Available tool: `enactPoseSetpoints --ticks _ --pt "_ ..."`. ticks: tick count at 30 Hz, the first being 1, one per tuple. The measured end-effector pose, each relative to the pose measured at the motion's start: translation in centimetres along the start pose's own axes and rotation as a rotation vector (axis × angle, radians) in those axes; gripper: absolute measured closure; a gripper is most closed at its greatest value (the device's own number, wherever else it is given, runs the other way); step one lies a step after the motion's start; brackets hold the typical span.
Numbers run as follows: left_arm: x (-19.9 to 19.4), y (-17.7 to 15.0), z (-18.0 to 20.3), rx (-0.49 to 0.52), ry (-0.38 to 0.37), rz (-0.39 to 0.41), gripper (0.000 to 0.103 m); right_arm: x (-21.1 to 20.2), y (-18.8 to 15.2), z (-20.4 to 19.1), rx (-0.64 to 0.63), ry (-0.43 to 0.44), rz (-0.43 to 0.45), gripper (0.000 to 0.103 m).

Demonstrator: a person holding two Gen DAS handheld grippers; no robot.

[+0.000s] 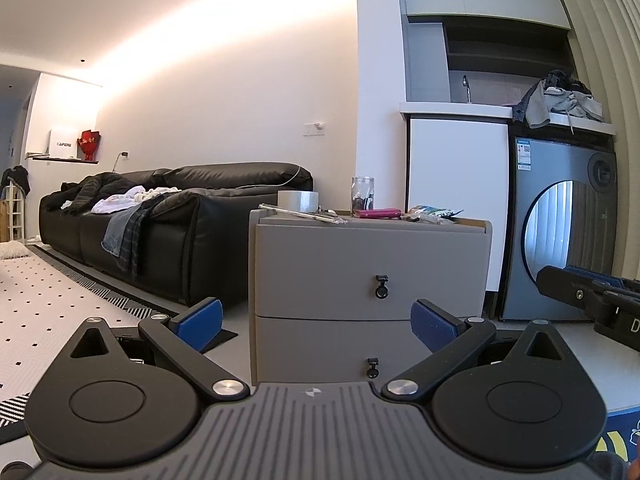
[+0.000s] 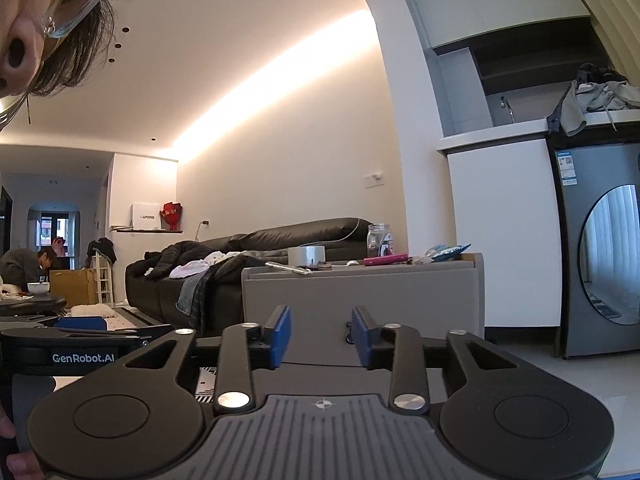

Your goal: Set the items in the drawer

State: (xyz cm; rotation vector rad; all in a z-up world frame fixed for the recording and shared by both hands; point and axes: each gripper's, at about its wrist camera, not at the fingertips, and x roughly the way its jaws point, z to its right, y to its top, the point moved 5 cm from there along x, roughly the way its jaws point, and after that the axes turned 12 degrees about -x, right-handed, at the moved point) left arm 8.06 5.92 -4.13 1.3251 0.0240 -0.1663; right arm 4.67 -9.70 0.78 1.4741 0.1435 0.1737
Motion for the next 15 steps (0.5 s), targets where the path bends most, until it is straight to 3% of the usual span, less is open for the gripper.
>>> enactPoseSetpoints --ticks 8,15 --pt "-0.2 -0.2 0.5 0.011 -0.004 0.0 0.0 0.1 -0.4 0.1 -0.026 -0.045 -0.013 0.042" --pt "-0.1 -0.6 1.0 0.03 0.003 0.003 0.0 0.7 -1.4 0.4 -0.03 -0.083 -0.073 0.035"
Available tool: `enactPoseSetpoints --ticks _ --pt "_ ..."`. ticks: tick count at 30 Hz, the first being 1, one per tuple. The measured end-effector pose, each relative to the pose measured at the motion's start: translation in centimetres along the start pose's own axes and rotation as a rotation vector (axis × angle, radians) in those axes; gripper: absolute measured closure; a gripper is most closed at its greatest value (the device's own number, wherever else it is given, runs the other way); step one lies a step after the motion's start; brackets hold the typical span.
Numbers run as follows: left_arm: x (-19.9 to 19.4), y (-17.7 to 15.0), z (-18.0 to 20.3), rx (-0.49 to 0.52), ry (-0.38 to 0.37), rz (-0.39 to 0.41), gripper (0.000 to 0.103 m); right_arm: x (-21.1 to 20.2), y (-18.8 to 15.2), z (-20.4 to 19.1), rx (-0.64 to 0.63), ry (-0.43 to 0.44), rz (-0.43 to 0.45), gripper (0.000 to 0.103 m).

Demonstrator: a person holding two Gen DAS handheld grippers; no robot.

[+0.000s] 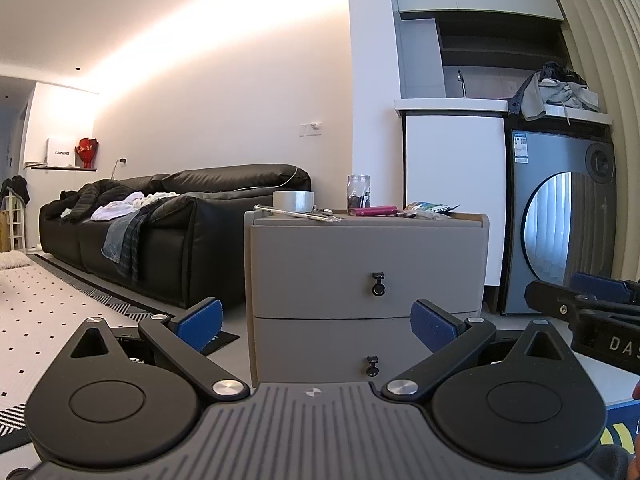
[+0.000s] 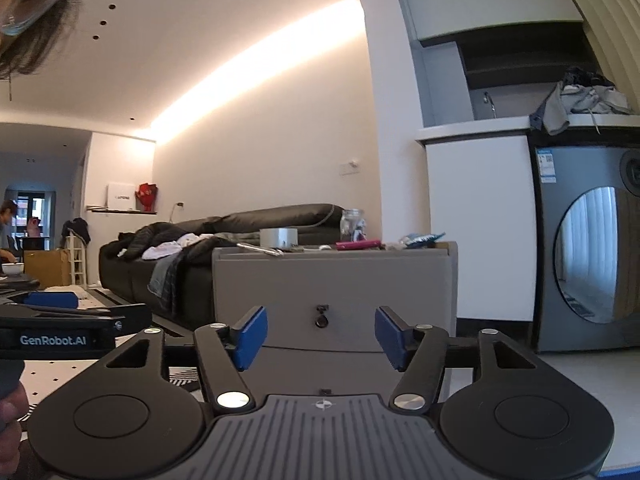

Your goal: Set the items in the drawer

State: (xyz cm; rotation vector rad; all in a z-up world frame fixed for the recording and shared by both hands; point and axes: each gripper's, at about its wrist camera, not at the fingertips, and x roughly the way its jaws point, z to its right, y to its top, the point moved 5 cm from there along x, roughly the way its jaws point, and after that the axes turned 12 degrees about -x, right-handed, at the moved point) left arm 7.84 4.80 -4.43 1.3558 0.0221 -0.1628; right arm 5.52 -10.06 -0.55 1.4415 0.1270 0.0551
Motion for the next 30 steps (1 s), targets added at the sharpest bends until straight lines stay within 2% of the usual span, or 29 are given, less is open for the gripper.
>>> enactPoseSetpoints --ticks 8,19,30 --pt "-0.1 0.0 0.5 0.006 -0.002 0.011 0.0 0.3 -0.6 0.1 -0.007 -0.04 -0.027 0.026" --pt "-0.6 0.1 1.4 0.047 0.003 0.047 0.0 0.5 -0.6 -0.1 0.008 -0.04 -0.031 0.024" --pt "-0.4 -0.3 1.6 0.05 -0.01 0.028 0.0 1.0 -0.9 -0.3 -0.015 -0.047 -0.064 0.024"
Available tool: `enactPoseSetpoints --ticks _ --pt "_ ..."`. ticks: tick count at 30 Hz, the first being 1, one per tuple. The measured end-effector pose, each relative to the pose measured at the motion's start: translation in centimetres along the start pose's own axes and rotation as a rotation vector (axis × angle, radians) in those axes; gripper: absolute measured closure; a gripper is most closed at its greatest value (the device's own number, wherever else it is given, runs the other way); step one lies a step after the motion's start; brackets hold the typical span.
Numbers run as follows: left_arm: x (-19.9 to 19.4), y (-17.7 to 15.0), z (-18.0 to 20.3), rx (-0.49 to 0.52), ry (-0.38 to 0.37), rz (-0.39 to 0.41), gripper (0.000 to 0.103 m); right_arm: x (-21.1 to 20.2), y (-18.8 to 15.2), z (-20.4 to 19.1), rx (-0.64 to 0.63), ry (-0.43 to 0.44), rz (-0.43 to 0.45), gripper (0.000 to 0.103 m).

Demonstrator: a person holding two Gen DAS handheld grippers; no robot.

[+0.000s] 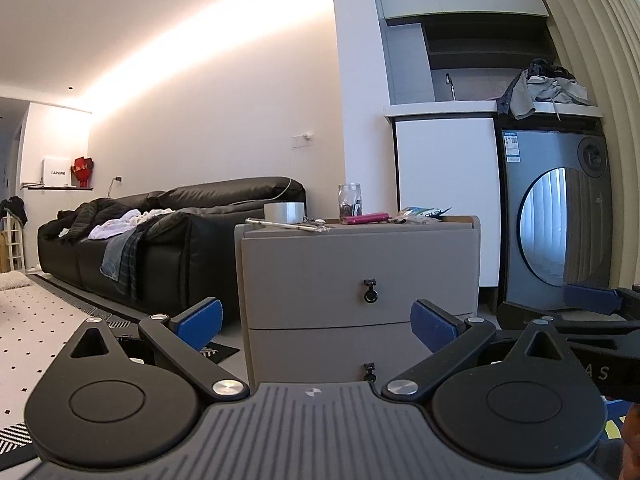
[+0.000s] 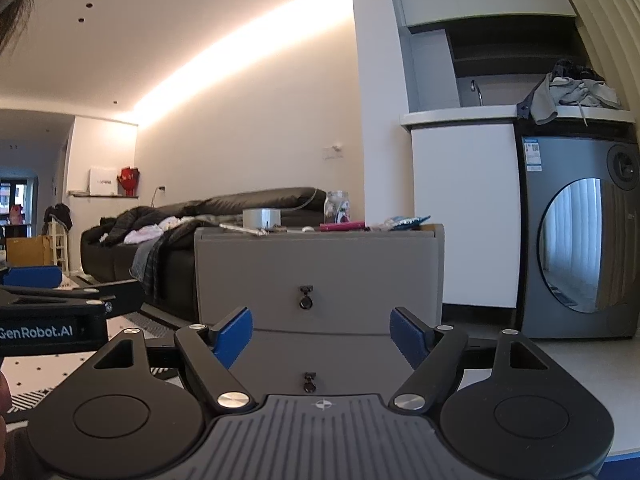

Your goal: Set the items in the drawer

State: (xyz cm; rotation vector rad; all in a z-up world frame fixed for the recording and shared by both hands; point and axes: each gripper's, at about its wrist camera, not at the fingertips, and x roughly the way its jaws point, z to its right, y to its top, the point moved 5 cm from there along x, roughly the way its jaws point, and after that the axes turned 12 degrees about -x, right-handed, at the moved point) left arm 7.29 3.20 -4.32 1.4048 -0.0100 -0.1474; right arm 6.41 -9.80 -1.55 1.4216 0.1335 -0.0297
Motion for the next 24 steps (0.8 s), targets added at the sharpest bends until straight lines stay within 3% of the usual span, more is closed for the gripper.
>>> enactPoseSetpoints --ticks 9,16,24 --pt "0.4 -0.5 0.3 -0.004 -0.012 -0.02 0.0 0.3 -0.3 0.2 -0.003 -0.007 -0.023 0.024" --pt "2.1 -2.2 0.2 -0.028 -0.009 -0.142 0.0 0.9 -1.2 0.2 -0.016 -0.024 -0.091 0.024" --pt "2.9 -3.7 0.5 0.009 0.012 -0.22 0.0 1.4 -2.1 0.4 -0.039 -0.046 -0.161 0.024"
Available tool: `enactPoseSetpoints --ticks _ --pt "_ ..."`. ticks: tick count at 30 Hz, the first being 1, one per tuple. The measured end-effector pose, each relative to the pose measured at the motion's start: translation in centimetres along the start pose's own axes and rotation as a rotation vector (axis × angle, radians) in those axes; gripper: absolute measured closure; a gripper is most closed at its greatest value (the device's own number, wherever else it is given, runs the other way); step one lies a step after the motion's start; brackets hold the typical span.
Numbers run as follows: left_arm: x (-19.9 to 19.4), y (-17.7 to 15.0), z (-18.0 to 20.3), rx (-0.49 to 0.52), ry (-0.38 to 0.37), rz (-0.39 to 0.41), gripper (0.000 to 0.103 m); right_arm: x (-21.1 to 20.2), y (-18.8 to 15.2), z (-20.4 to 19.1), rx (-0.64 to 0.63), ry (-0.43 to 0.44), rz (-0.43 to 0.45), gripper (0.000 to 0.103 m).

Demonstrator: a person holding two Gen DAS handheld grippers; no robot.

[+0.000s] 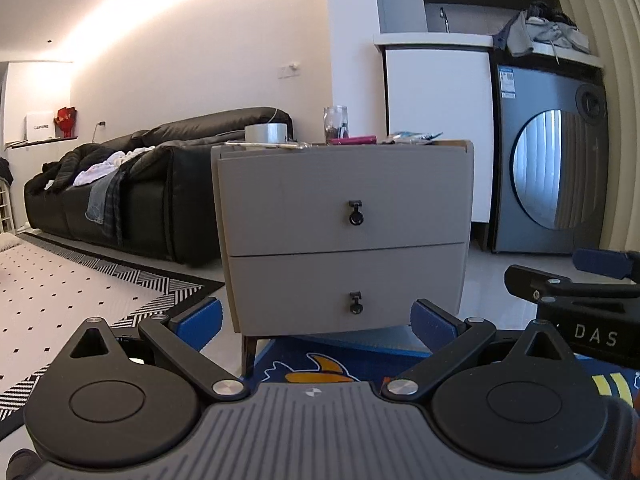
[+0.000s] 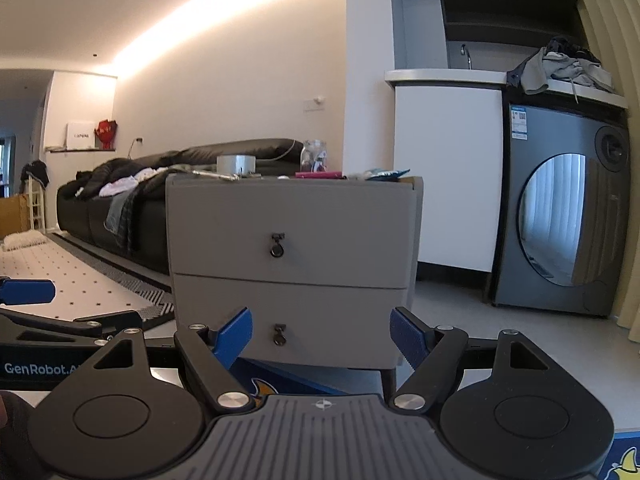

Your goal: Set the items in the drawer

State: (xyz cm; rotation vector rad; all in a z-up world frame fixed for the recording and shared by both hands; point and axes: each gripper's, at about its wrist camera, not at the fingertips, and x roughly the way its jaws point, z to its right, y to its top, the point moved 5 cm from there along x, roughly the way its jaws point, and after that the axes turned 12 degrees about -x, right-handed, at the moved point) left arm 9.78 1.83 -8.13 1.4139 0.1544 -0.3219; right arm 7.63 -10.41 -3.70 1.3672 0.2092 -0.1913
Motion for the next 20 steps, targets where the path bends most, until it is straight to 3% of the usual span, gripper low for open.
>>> enactPoseSetpoints --ticks 20 --pt "-0.15 0.01 -0.54 -0.024 -0.003 -0.003 0.0 -0.05 -0.43 -0.44 0.001 0.003 -0.016 0.024"
